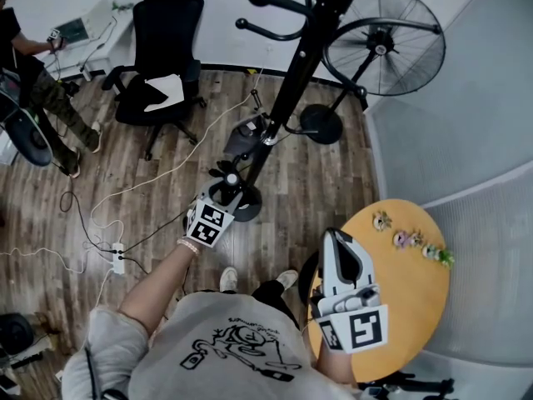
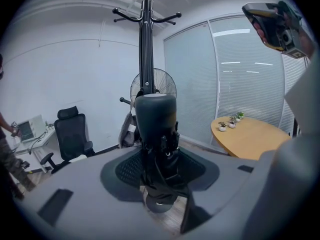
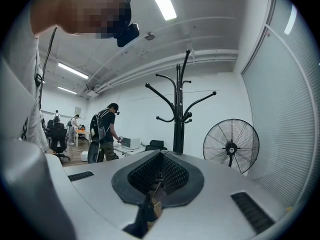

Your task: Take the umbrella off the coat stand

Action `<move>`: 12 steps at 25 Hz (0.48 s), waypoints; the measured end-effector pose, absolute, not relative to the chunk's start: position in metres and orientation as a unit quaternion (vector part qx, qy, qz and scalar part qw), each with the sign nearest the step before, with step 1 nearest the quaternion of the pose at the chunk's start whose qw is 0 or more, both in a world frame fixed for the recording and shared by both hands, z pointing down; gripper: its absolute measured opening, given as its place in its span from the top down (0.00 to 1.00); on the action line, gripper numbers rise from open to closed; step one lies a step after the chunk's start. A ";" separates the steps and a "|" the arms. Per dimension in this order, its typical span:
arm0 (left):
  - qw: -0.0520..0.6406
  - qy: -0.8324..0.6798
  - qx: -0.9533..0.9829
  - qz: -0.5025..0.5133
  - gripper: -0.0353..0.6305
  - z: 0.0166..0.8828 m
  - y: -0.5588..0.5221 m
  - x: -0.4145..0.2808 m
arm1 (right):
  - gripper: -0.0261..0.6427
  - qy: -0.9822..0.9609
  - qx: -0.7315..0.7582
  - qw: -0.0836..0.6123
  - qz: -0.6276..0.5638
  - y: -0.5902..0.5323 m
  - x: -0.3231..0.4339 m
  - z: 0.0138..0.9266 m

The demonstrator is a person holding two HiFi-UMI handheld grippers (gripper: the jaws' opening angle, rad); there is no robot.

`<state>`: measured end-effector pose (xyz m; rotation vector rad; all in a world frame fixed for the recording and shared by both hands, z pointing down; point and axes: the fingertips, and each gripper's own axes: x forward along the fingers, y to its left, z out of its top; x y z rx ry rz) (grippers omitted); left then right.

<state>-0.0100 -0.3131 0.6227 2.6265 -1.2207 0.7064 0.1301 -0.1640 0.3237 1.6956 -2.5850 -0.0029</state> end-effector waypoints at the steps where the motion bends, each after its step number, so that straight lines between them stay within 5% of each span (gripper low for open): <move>1: 0.080 -0.410 0.878 0.236 0.66 0.619 -0.312 -0.011 | 0.94 -0.836 0.549 0.025 -0.001 -0.164 0.130 0.324; 12: 0.076 -0.408 0.879 0.234 0.66 0.577 -0.300 -0.018 | 0.94 -0.836 0.549 0.029 0.000 -0.167 0.129 0.326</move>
